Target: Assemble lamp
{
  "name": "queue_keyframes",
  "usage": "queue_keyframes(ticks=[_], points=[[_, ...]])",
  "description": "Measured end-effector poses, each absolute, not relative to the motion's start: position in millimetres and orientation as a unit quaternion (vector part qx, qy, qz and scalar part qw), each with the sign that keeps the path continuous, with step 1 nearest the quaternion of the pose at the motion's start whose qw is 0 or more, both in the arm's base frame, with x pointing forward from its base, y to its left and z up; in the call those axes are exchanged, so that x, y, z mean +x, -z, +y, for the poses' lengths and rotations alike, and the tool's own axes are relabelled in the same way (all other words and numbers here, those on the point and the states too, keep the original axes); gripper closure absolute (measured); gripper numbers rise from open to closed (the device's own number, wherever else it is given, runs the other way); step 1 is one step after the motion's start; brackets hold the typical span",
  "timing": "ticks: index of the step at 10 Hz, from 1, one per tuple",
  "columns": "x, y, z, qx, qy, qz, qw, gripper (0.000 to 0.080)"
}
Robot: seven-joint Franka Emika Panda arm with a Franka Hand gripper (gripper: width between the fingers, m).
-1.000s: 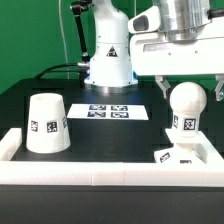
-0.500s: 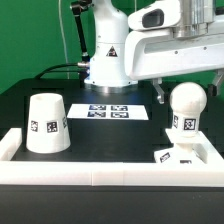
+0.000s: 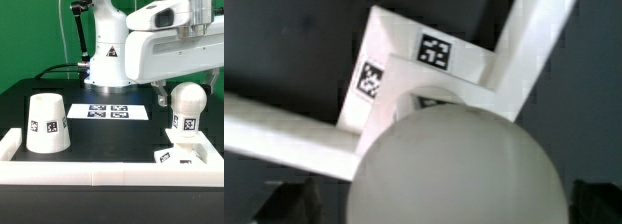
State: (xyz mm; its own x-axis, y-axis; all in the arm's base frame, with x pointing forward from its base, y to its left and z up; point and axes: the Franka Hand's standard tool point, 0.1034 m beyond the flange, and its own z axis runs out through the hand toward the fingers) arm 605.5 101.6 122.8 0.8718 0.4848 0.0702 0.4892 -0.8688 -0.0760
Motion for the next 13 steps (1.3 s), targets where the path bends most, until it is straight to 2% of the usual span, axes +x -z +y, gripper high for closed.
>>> queue_keyframes(ticks=[3, 6, 10, 13], points=[[609.7, -121.9, 104.9, -0.894, 0.034, -0.447, 0.013, 0.0101], [606.1, -117.4, 110.0, -0.841, 0.026, -0.541, 0.003, 0.0101], [605.5, -113.5, 110.2, -0.743, 0.013, -0.669, -0.022, 0.0101], [605.5, -111.4, 103.8, -0.703, 0.013, -0.711, -0.027, 0.0101]])
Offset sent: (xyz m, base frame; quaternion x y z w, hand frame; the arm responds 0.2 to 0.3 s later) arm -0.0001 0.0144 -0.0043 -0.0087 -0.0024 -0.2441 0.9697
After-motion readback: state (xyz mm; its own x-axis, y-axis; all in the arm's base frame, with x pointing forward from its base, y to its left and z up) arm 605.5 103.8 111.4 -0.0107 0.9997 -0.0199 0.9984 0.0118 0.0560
